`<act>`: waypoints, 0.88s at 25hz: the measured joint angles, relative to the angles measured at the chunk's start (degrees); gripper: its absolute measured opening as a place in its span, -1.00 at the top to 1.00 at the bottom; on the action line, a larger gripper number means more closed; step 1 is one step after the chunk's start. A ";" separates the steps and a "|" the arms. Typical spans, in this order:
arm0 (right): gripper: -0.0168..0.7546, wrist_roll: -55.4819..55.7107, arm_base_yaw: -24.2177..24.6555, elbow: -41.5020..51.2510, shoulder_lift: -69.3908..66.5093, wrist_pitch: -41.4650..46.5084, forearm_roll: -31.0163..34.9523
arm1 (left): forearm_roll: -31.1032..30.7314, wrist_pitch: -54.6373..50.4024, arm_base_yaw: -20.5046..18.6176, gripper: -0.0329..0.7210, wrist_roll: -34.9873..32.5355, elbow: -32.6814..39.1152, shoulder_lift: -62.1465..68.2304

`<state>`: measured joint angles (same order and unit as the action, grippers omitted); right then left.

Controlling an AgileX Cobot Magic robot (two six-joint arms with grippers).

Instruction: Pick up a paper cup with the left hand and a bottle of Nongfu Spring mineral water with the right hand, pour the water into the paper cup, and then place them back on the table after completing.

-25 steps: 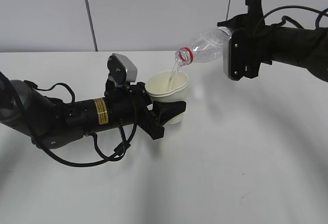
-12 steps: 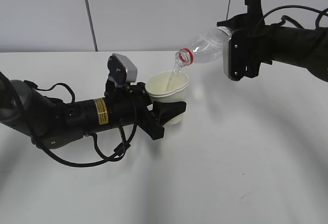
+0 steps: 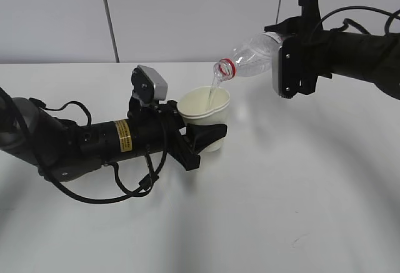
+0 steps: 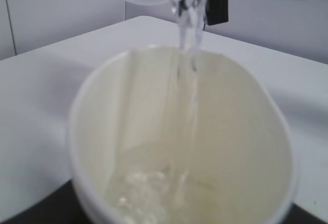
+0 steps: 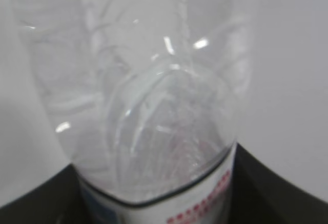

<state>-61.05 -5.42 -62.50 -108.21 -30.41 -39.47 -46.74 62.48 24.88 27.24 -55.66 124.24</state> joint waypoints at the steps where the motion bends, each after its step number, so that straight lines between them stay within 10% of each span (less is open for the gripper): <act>1: -0.10 0.00 0.00 0.00 0.00 0.00 0.00 | 0.00 0.00 0.00 -0.08 0.00 0.00 0.00; 22: -0.10 0.00 0.00 0.00 0.00 0.00 0.00 | -0.09 -0.21 0.00 -0.08 0.00 0.00 0.00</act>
<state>-61.05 -5.42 -62.50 -108.21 -30.41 -39.47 -46.83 62.27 24.88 27.24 -55.66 124.24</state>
